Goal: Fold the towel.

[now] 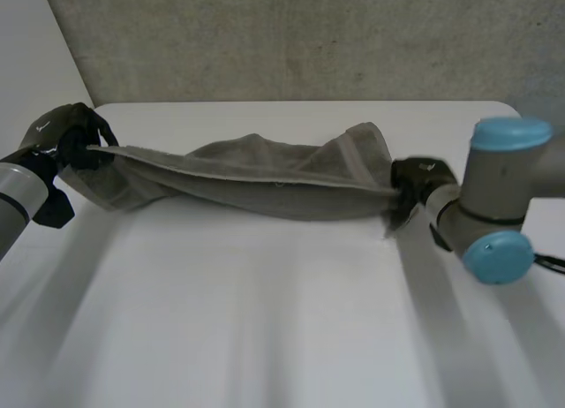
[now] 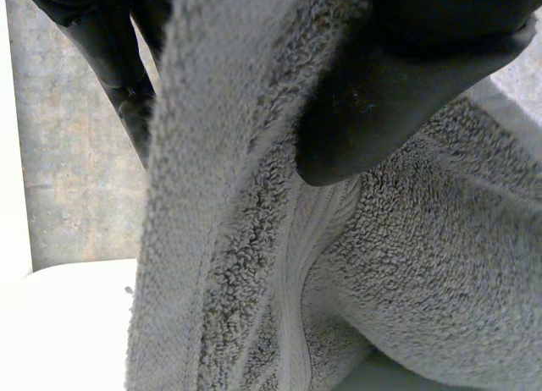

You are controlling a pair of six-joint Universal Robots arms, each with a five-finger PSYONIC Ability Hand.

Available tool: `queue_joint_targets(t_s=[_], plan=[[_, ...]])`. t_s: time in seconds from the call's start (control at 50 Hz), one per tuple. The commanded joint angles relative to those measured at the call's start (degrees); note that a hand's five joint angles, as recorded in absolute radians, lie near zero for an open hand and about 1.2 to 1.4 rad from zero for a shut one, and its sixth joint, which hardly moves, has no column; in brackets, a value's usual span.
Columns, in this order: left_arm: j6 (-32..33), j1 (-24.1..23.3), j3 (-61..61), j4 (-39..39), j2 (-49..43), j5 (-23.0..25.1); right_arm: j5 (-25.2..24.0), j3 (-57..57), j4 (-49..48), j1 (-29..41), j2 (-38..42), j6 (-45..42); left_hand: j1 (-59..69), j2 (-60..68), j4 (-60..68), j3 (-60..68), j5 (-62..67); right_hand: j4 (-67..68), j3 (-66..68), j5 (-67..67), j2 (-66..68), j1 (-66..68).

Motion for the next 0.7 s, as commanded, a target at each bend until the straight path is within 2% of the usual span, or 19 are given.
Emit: queue_joint_targets(t_s=[0.02, 0.08, 0.12, 0.18, 0.22, 0.24, 0.28, 0.3, 0.34, 0.42, 0.5, 0.54, 0.58, 0.6, 0.64, 0.68, 0.7], plan=[[-0.09, -0.12, 0.64, -0.2, 2.23, 0.0, -1.77, -1.55, 0.82, -2.34, -8.35, -0.56, 7.08, 2.61, 1.82, 3.16, 5.71, 3.61, 4.05, 3.23, 4.28, 4.05], [-0.7, -0.21, 1.17, -0.64, 3.99, 0.08, -4.58, -3.84, 3.81, -2.86, -12.13, -2.58, 7.08, 2.61, 1.82, 3.16, 5.71, 3.61, 4.05, 3.23, 4.28, 4.05], [-1.23, -0.21, 1.34, -0.73, 5.04, 0.17, -7.47, -7.77, 9.93, -3.47, -14.67, -6.34, 7.08, 2.61, 1.82, 3.16, 5.71, 3.61, 4.05, 3.23, 4.28, 4.05], [-2.9, -0.03, 1.61, -0.82, 8.47, 0.52, -8.62, -9.99, 13.21, -4.18, -15.65, -8.74, 7.08, 2.61, 1.82, 3.16, 5.71, 3.61, 4.05, 3.23, 4.28, 4.05], [-3.69, 0.14, 1.52, -0.82, 10.31, 0.61, -10.2, -14.62, 20.12, -6.37, -17.57, -14.33, 7.25, 2.77, 1.99, 3.32, 5.88, 3.61, 4.05, 3.23, 4.28, 4.05], [-4.3, 0.23, 1.61, -1.08, 12.23, 0.79, -10.21, -14.65, 20.16, -6.38, -17.58, -14.36, 7.75, 3.27, 2.49, 3.82, 6.38, 3.61, 4.05, 3.23, 4.28, 4.05], [-4.57, 0.32, 1.69, -1.86, 14.6, 1.05, -10.91, -19.63, 26.8, -7.78, -18.9, -21.71, 8.23, 3.76, 2.97, 4.31, 6.86, 3.61, 4.05, 3.23, 4.28, 4.05], [-4.57, 0.49, 1.78, -2.48, 16.27, 1.92, -10.91, -19.66, 26.84, -7.78, -18.9, -21.74, 8.24, 3.76, 2.98, 4.31, 6.86, 3.61, 4.05, 3.23, 4.28, 4.05], [-4.57, 0.49, 2.04, -3.09, 17.42, 2.97, -10.82, -23.68, 31.82, -8.22, -19.08, -27.87, 8.24, 3.76, 2.98, 4.31, 6.86, 3.61, 4.05, 3.23, 4.28, 4.05], [-4.66, 0.58, 2.57, -3.98, 18.4, 5.27, -10.56, -25.11, 34.75, -7.61, -18.81, -32.29, 8.24, 3.76, 2.98, 4.31, 6.86, 3.61, 4.05, 3.23, 4.28, 4.05], [-4.05, 0.67, 3.01, -4.07, 16.39, 6.42, -10.3, -24.23, 35.36, -7.0, -16.71, -35.88, 7.76, 3.28, 2.5, 3.83, 6.38, 3.61, 4.05, 3.23, 4.28, 4.05], [-3.6, 0.76, 3.63, -4.07, 13.57, 5.97, -10.21, -24.05, 35.19, -6.38, -15.4, -37.2, 7.59, 3.11, 2.33, 3.66, 6.21, 3.61, 4.05, 3.23, 4.28, 4.05], [-1.42, 0.67, 6.43, -4.5, 6.39, 5.8, -10.21, -24.4, 35.19, -5.68, -13.98, -38.62, 7.25, 2.78, 1.99, 3.33, 5.88, 3.61, 4.05, 3.23, 4.28, 4.05], [-1.41, 0.67, 6.44, -4.51, 6.36, 5.8, -10.12, -24.92, 35.01, -5.07, -12.15, -40.27, 7.25, 2.77, 1.99, 3.32, 5.88, 3.61, 4.05, 3.23, 4.28, 4.05], [0.97, -0.03, 8.37, -5.03, 3.02, 5.53, -10.12, -25.54, 34.31, -4.54, -9.78, -42.46, 7.25, 2.77, 1.99, 3.32, 5.88, 3.61, 4.05, 3.23, 4.28, 4.05], [6.74, -1.52, 13.71, -6.08, -4.41, 4.75, -9.86, -26.51, 32.81, -4.09, -7.83, -44.16, 7.25, 2.77, 1.99, 3.32, 5.88, 3.61, 4.05, 3.23, 4.28, 4.05], [6.77, -1.53, 13.74, -6.09, -4.45, 4.74, -9.42, -28.25, 30.03, -3.22, -5.56, -45.29, 7.25, 2.77, 1.99, 3.32, 5.88, 3.61, 4.05, 3.23, 4.28, 4.05]])
